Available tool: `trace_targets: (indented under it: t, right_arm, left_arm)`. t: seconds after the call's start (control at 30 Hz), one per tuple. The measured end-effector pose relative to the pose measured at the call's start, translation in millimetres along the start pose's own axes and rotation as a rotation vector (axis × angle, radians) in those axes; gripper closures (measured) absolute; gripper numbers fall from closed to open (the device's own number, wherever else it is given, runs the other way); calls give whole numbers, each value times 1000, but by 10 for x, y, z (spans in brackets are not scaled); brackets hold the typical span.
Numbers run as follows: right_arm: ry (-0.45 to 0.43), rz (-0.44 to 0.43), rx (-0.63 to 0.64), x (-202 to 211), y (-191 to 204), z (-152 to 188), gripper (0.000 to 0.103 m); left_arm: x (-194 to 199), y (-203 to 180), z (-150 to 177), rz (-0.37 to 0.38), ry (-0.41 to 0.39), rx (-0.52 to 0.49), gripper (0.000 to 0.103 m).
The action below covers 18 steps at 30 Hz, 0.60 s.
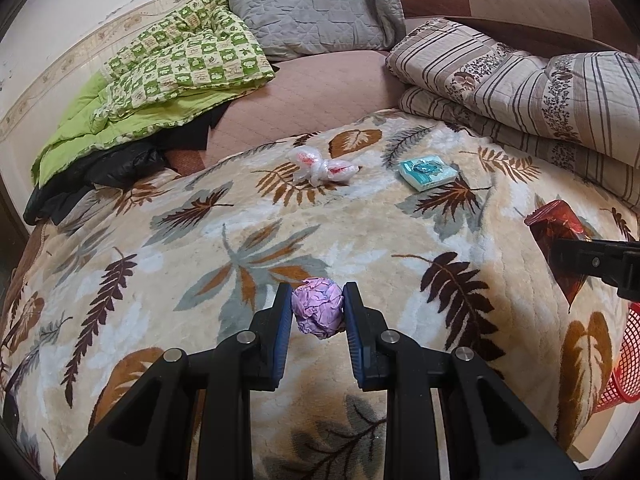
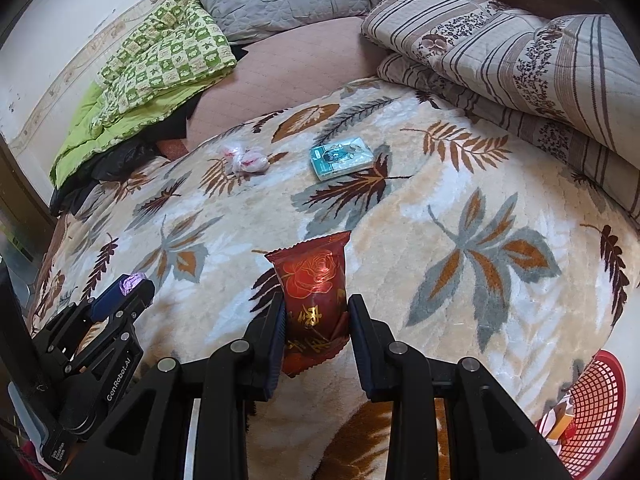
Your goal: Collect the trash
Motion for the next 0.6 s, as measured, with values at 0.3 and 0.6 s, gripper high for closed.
trace_targets:
  t: [0.3,0.6]
  right_arm:
    - [-55,-17,-93,259,-241,-37,70]
    - [-161,-21,-243,916,-719,162,70]
  left_arm:
    - [72,-189,22,154,-8,-30,79]
    - [288,-580,44,358,9,-95,79]
Point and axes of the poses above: each gripper's, at about its wrist camera, not at the fingertips, and x roughly against the way its jaws point, y to its left, z to its underside, the point moved 2 cm from there along -x, roughly the way its jaws point, and after that the axes turned 3 degrees about x, right-handed, at the moved point
